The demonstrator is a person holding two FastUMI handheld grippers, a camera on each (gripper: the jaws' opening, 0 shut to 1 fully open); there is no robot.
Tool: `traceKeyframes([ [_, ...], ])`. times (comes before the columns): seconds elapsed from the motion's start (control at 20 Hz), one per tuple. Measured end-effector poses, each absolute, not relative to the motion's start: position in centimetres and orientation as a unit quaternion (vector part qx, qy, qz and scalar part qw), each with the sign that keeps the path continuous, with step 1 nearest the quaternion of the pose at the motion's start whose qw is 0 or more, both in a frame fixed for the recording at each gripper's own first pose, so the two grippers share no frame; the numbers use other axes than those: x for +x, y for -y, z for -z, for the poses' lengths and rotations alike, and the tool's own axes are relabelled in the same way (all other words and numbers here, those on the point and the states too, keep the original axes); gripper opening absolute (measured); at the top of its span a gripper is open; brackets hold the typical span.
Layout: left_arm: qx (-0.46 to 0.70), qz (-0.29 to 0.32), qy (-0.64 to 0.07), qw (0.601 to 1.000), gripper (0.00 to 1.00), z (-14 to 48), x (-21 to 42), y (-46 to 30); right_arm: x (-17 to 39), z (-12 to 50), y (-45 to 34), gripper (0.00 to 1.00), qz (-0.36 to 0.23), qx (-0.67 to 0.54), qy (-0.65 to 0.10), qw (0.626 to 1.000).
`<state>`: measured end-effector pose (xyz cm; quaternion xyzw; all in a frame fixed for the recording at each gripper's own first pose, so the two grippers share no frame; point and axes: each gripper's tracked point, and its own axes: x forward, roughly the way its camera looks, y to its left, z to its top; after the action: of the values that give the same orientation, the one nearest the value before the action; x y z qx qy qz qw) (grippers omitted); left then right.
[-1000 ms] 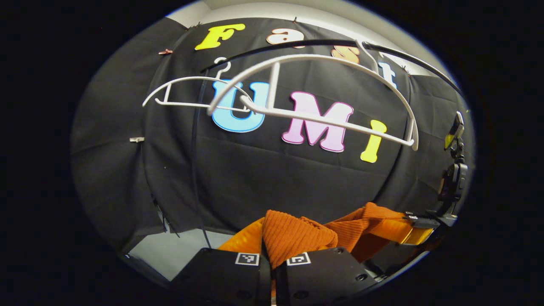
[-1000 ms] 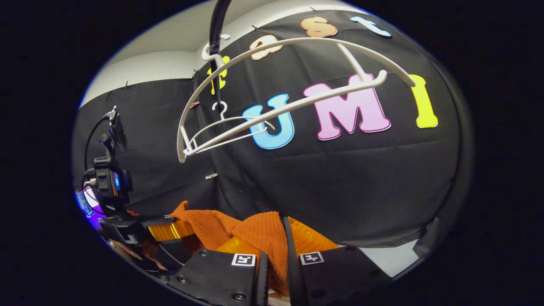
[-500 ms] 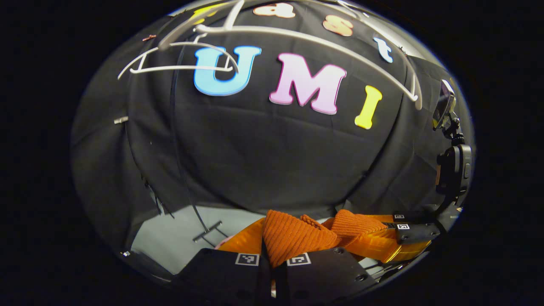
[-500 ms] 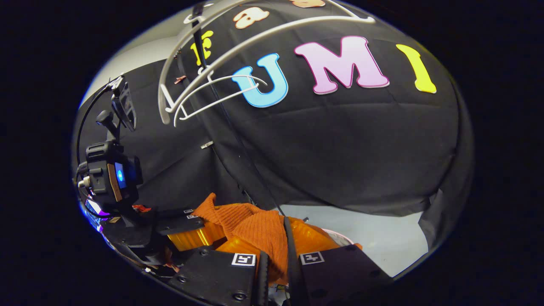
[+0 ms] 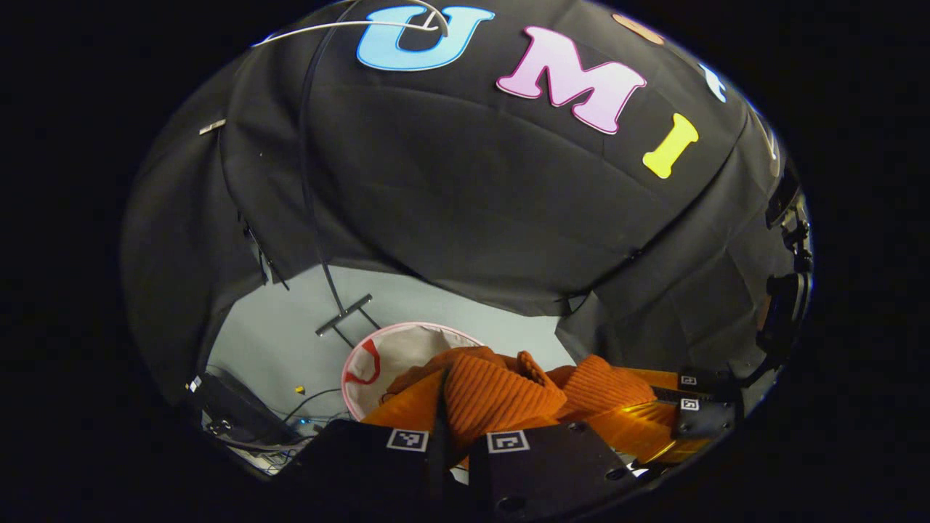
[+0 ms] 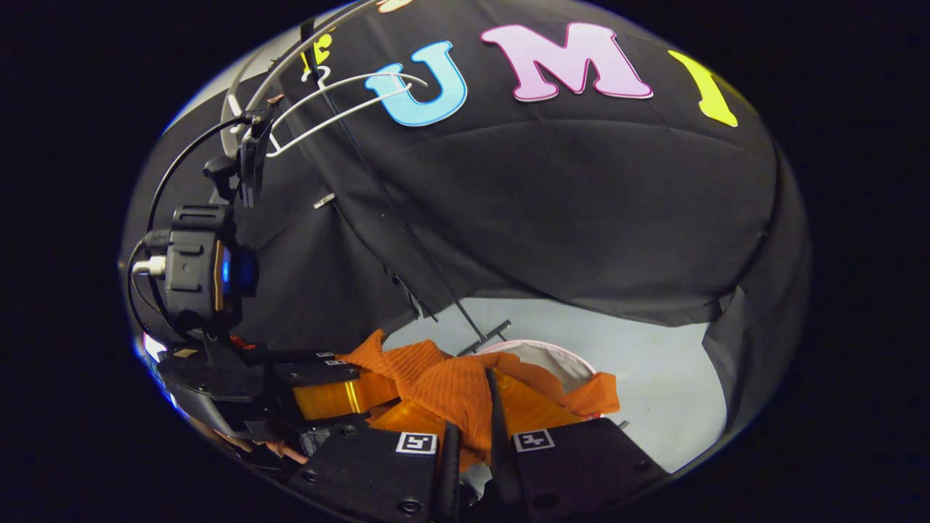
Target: Grasp the clothes on the hanger with both hands and then place them into the laundry hamper below.
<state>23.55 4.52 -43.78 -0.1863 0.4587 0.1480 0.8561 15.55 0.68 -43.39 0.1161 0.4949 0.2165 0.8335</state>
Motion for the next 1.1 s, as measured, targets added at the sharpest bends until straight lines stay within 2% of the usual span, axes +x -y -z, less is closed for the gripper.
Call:
traceKeyframes([
  [0.05, -0.185, -0.146, -0.462, 0.855, 0.15, 44.0, 23.6, -4.4, 15.5, 43.6, -0.8, 0.24, -0.216, 0.120, -0.501, 0.830],
  [0.35, -0.191, -0.141, -0.461, 0.855, 0.17, 43.9, 24.3, -4.8, 16.2, 43.6, -1.1, 0.24, -0.220, 0.117, -0.498, 0.831],
  [0.5, -0.161, -0.153, -0.472, 0.853, 0.65, 44.3, 23.4, -6.3, 16.4, 43.9, 0.1, 0.24, -0.211, 0.098, -0.499, 0.835],
  [0.55, -0.152, -0.158, -0.475, 0.852, 0.81, 44.5, 23.1, -6.6, 16.5, 44.7, 0.4, 0.34, -0.206, 0.093, -0.502, 0.835],
  [0.6, -0.152, -0.161, -0.477, 0.851, 0.82, 44.6, 22.6, -6.8, 16.5, 44.8, 0.9, 0.34, -0.199, 0.092, -0.504, 0.835],
  [0.7, -0.156, -0.165, -0.476, 0.849, 0.83, 44.7, 22.0, -7.0, 16.4, 45.0, 1.5, 0.57, -0.185, 0.099, -0.506, 0.836],
  [0.75, -0.156, -0.167, -0.475, 0.849, 0.83, 44.7, 21.6, -7.2, 16.2, 44.8, 1.8, 0.64, -0.180, 0.103, -0.506, 0.837],
  [0.8, -0.155, -0.170, -0.475, 0.849, 0.84, 44.5, 21.3, -7.4, 16.2, 45.0, 2.0, 0.65, -0.176, 0.103, -0.507, 0.838],
  [0.85, -0.155, -0.171, -0.475, 0.849, 0.84, 44.5, 21.0, -7.5, 16.1, 45.1, 2.1, 0.72, -0.174, 0.103, -0.506, 0.838],
  [1.1, -0.157, -0.171, -0.464, 0.855, 0.85, 43.7, 20.7, -7.5, 16.0, 44.5, 2.0, 0.77, -0.176, 0.106, -0.499, 0.842],
])
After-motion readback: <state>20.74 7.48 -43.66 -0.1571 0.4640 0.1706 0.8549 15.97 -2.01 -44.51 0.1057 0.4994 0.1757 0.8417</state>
